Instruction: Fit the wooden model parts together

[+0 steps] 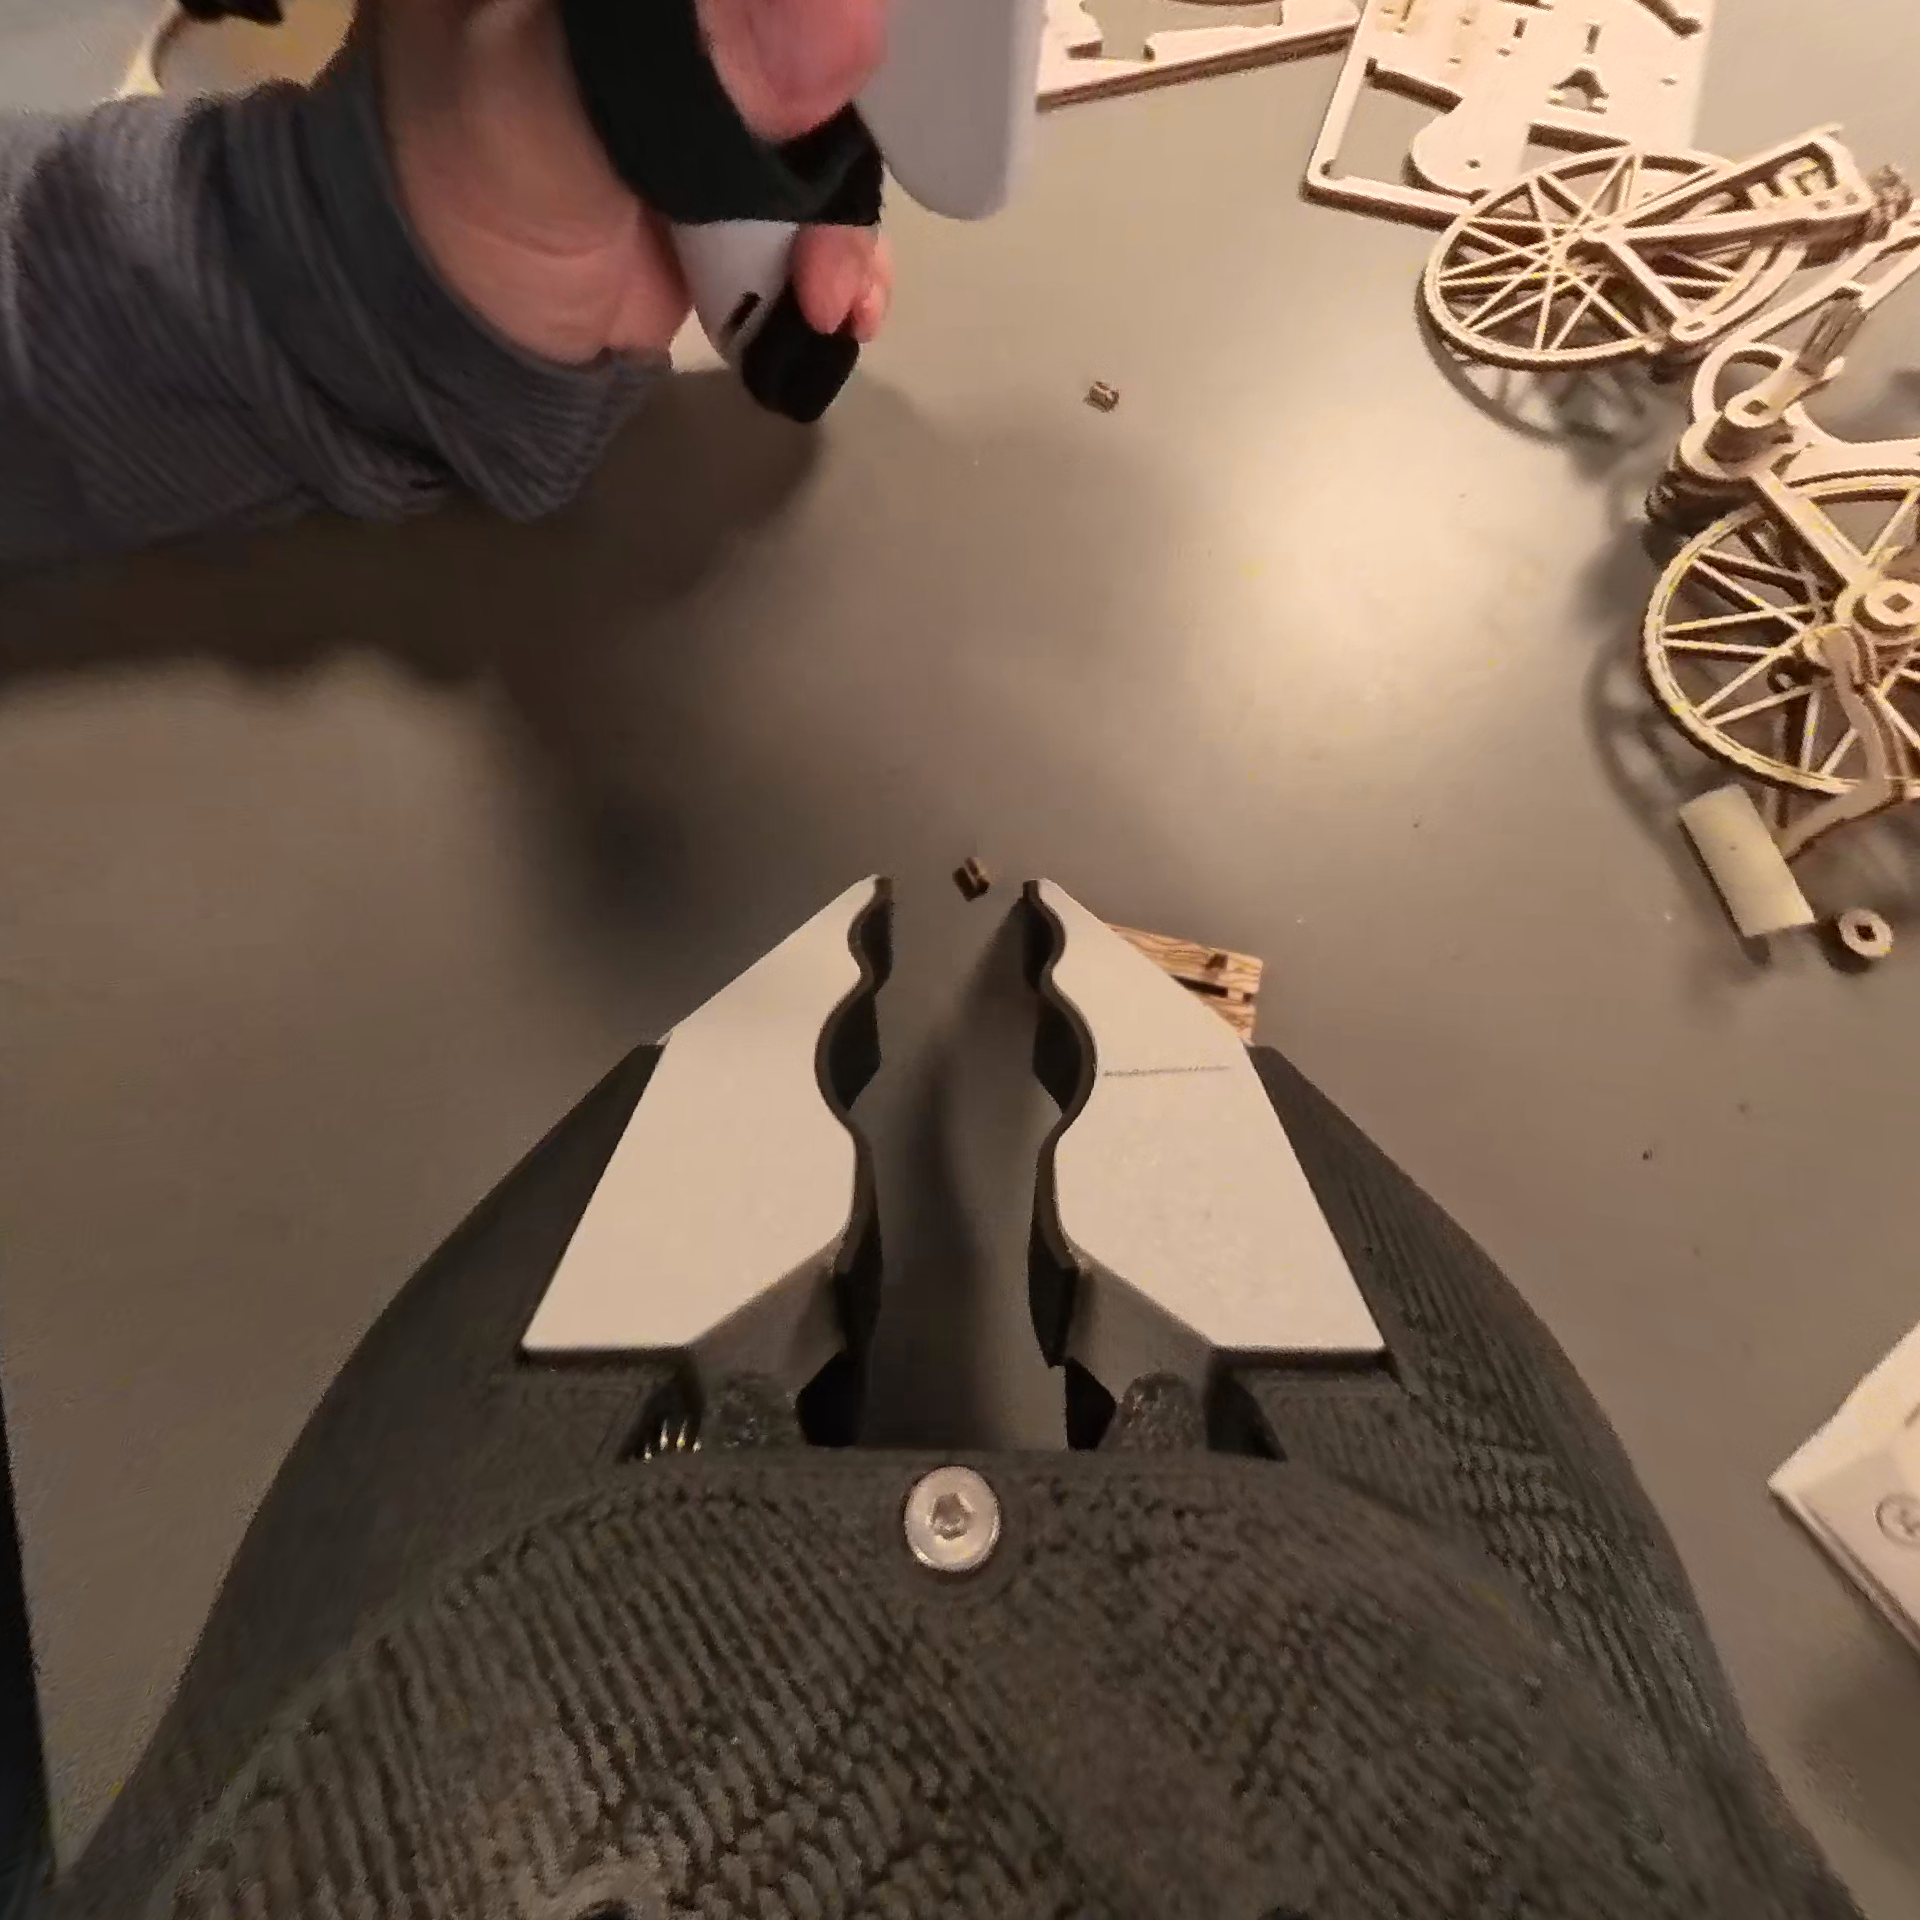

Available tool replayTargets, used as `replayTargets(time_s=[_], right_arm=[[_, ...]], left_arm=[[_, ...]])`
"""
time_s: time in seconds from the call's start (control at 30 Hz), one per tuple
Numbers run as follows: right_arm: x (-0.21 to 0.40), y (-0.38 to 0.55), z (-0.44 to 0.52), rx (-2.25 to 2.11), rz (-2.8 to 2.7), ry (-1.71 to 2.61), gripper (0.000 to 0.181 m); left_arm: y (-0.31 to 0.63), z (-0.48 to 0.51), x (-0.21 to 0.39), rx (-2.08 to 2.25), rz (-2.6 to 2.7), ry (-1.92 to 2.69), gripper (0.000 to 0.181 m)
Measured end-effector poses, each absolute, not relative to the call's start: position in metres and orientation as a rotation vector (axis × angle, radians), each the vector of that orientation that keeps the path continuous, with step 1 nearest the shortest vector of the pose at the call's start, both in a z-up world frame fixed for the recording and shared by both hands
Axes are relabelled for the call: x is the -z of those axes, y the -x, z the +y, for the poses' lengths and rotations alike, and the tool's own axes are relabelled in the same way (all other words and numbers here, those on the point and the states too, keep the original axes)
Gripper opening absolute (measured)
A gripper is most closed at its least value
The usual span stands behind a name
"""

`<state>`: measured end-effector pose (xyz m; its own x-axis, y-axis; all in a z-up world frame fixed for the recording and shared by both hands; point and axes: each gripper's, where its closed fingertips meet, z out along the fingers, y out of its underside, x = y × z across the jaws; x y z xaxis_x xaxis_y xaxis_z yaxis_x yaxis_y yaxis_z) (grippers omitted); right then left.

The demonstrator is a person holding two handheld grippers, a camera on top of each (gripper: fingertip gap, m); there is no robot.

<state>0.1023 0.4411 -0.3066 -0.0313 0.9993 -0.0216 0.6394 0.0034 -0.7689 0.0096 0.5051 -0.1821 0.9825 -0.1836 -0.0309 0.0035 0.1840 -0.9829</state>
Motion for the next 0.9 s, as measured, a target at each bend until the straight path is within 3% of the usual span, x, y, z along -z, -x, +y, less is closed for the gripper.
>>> replayTargets(time_s=[0.57,0.9], right_arm=[[0.307,-0.099,0.442,-0.819,-1.818,1.596,0.0],[0.307,-0.099,0.442,-0.805,-1.801,1.607,0.0]], left_arm=[[-0.016,0.506,0.192,0.213,0.147,1.44,0.078],[-0.02,0.505,0.192,0.221,0.165,1.443,0.074]])
